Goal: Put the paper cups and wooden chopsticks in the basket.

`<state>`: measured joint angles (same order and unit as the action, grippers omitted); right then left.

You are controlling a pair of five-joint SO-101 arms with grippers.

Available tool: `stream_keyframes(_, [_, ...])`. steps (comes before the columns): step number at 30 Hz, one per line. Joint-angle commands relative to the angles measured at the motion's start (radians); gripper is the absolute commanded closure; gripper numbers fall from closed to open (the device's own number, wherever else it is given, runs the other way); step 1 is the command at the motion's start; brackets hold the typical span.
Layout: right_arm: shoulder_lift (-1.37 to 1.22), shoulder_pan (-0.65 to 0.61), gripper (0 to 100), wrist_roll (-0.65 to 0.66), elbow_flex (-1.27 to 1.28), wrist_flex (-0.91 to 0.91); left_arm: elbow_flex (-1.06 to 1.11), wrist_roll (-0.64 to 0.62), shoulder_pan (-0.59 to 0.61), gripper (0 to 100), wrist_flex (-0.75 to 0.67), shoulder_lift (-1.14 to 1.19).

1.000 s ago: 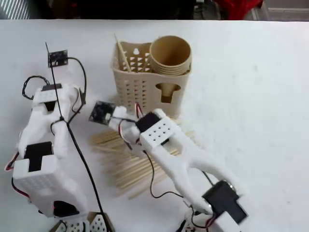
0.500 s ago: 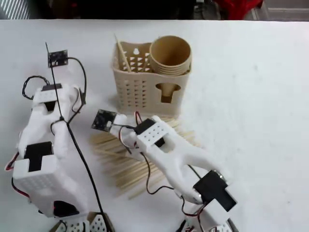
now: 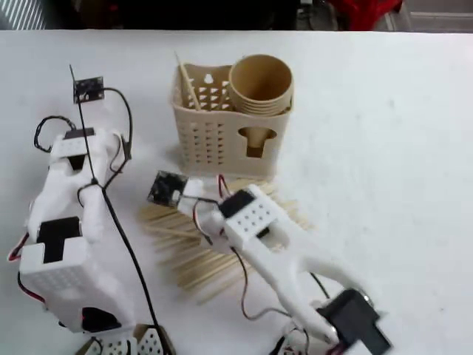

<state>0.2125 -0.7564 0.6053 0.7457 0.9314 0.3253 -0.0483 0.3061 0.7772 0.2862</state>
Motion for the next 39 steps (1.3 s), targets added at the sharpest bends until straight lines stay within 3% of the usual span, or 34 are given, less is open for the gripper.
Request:
stream_keyframes(1, [0.071, -0.024, 84.8, 0.003, 0.037, -0.045, -0.015, 0.009, -0.013, 88, -0.020, -0.002])
stream_keyframes(16, [-0.171, -0.018, 85.1, 0.009, -0.021, -0.116, -0.015, 0.009, -0.013, 88, -0.014, -0.002])
stream_keyframes(22, [-0.171, -0.018, 98.5, 0.003, -0.023, -0.114, -0.015, 0.009, -0.013, 88, -0.018, -0.002])
stream_keyframes(26, [-0.160, -0.012, 98.2, 0.002, -0.026, -0.105, -0.015, 0.009, -0.013, 88, -0.020, -0.002])
stream_keyframes(34, [0.209, 0.070, 98.2, -0.003, -0.026, 0.054, -0.015, 0.009, -0.013, 88, -0.020, -0.002])
stream_keyframes(39, [0.536, 0.071, 98.2, -0.080, -0.071, 0.156, -0.015, 0.009, -0.013, 88, -0.020, -0.002])
